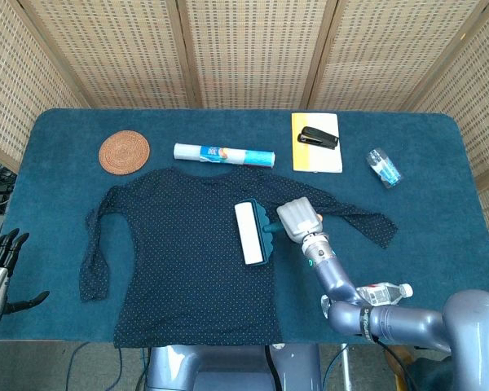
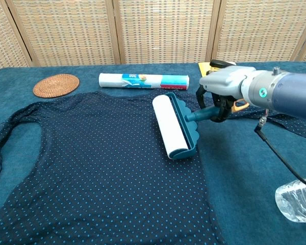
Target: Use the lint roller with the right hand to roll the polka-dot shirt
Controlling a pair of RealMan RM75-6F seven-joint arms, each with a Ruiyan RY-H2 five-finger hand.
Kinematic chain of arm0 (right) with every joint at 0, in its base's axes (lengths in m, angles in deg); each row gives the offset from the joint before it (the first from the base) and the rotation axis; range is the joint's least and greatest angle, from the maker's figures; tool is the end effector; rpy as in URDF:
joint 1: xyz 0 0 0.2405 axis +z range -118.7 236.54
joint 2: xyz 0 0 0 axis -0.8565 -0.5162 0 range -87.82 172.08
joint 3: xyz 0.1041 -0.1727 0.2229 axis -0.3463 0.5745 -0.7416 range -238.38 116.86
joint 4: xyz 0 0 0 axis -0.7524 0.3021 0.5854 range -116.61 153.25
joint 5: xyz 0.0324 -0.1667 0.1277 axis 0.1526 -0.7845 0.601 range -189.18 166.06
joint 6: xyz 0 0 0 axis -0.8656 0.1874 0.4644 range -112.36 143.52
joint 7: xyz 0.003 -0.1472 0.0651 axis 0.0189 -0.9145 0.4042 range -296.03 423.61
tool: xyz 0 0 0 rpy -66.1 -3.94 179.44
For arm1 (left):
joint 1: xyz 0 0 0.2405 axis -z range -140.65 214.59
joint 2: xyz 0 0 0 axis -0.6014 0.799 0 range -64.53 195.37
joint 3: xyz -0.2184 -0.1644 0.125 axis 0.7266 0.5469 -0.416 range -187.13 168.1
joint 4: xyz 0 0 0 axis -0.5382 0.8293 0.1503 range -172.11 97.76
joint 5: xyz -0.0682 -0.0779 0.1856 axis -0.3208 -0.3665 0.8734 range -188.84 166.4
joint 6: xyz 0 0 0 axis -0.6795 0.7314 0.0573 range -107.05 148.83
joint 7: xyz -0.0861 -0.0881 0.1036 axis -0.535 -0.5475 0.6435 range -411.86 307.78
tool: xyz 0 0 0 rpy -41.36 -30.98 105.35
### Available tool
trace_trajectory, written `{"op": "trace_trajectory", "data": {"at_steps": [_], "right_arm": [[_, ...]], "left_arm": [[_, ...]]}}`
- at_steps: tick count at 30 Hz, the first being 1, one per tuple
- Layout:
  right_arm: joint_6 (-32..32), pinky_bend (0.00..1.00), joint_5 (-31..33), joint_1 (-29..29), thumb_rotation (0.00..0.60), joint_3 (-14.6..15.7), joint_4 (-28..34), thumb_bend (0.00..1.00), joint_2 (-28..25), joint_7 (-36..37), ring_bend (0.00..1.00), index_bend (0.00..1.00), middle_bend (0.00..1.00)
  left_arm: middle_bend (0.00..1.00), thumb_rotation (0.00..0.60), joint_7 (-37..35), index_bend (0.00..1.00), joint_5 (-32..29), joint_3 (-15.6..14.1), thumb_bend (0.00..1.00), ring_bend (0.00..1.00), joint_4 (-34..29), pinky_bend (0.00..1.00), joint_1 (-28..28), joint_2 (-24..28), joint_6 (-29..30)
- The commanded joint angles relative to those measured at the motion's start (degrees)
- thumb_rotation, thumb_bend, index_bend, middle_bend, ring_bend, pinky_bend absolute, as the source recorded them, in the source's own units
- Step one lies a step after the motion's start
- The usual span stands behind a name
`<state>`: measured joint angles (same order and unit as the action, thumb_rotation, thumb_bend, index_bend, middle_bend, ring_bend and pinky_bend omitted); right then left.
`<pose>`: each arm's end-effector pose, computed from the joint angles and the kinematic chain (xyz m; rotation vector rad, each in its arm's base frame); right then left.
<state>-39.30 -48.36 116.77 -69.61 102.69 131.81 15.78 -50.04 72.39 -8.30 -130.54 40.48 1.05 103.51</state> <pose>-0.1284 -0.4355 -0.0347 1.9332 -0.6979 0.5747 -0.3636 0.1862 0.1645 -1.3814 -0.9788 -0.8144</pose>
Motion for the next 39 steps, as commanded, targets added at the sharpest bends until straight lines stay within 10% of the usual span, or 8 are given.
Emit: {"op": "trace_trajectory", "data": {"at_steps": [1,24,39], "right_arm": [[-0.83,1.0,1.78,2.35,0.6,-0.22,0.72,0.74,-1.32,-4.35,1.0,0.72,0.99],[-0.71,1.0,26.81,16.4,0.6,2.6,-6.38,0.74,4.18,-29.13,1.0,0.72,0.99],[-6.93,1.0,29.02,22.43,0.6,0.65,5.9,0.74,8.67,-34.13,1.0,0.72,0.99]], "left_arm": [[0.0,0.6,-0.09,0.0,-0.1,0.03,0.0,0.0,-0.06,0.0,0.1,0.04,-0.18],[0.0,0.6,-1.09,0.0,-1.93,0.41,0.0,0.0,1.12,0.0,1.36,-0.2,-2.86],[0.0,0.6,-1.29,0.0,-1.72,0.24,0.0,0.0,1.04,0.0,1.31,-0.16,-2.52]]}}
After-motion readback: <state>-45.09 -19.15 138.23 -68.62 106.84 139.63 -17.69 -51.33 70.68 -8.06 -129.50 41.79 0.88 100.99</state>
